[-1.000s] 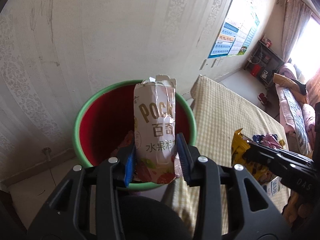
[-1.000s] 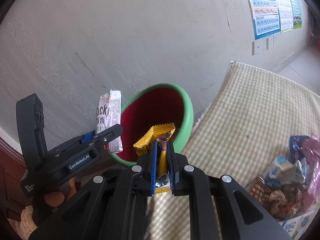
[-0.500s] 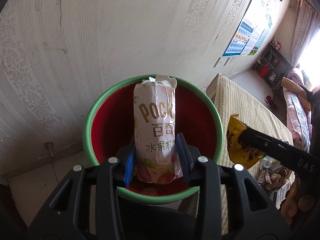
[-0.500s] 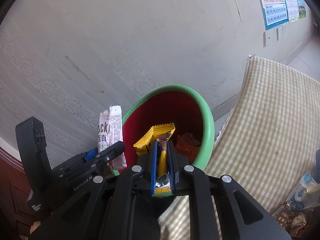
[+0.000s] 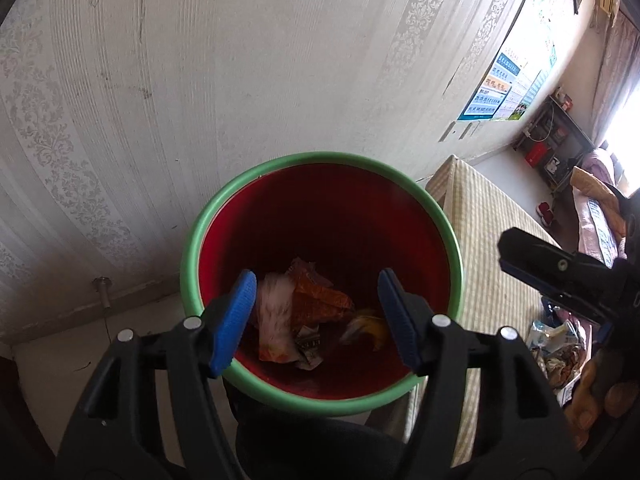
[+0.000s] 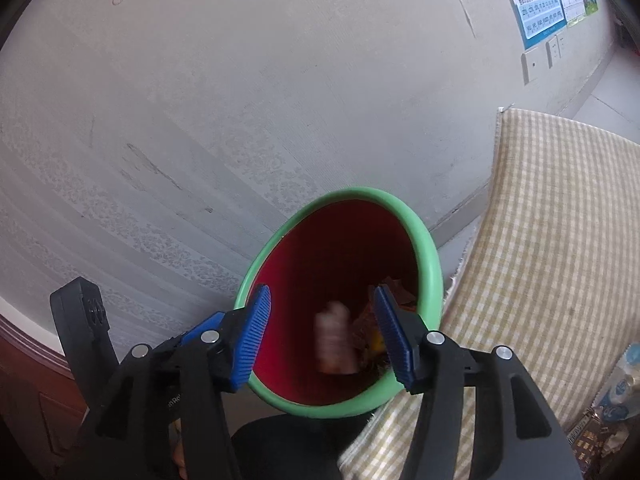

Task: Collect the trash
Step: 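Open both grippers over the bin to drop the POCKY box and gold wrapper, then grasp the pink snack bag with the right gripper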

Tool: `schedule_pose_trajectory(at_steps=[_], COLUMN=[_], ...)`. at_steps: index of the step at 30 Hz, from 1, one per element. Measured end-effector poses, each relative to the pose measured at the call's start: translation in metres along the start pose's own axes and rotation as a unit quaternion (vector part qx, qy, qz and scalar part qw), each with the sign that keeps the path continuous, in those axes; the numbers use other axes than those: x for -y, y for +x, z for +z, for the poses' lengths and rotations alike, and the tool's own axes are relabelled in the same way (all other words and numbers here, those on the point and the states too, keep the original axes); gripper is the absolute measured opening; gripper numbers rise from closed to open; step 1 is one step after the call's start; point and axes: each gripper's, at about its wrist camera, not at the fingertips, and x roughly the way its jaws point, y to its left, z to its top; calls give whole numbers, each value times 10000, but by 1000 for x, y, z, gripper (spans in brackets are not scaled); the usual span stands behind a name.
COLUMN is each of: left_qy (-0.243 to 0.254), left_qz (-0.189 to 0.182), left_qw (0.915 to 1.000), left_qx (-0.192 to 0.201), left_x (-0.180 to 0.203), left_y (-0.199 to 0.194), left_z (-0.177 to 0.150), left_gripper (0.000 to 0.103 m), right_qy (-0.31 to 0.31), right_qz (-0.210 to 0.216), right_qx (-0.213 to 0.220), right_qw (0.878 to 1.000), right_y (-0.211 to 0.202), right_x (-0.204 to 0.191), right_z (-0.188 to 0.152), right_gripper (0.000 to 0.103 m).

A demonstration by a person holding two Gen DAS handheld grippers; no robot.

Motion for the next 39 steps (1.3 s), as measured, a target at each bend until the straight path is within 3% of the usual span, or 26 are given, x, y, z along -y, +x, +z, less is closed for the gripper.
schedule_pose_trajectory(at_steps=[4,9,14,16,21,23,28,30,34,39], left_qy=[-68,120,441,513,936,1075,1262,1364,1513,1681], left_qz=[-139,-335,-589,-729,-913,-986,-1098,-1104,-1122,-1214], left_qw=[9997,9993,9973,9960,9908,9884,9838,9818,9788,9744], left_qx=[175,89,-36,-105,-344,-431,-649,-726,-805,-865], left_x=[6,32,67,80,116,127,145,153,170,190], left_y=[-15,-18,-21,-21,-20,-21,-22,-21,-19,-14], left_z=[-6,-17,-30,-36,-56,-63,-78,-85,-92,-94], left_gripper=[61,61,63,63,63,63,63,63,63,64], right_qy=[-147,-237,-135,61,825,1057,1676,1593,1489,1382], right_qz=[-265,-829,-1745,-2124,-2503,-2534,-2073,-2050,-1858,-1709], right_qx=[126,261,606,680,822,731,639,682,691,1065], right_qw=[9995,9959,9827,9748,9611,9588,9617,9633,9688,9697], right_y=[-26,-73,-132,-147,-172,-172,-170,-172,-180,-207], right_x=[7,31,76,100,167,187,222,225,220,200], right_z=[-15,-44,-70,-77,-86,-86,-99,-103,-107,-113], right_gripper=[55,58,62,62,63,66,64,58,32,27])
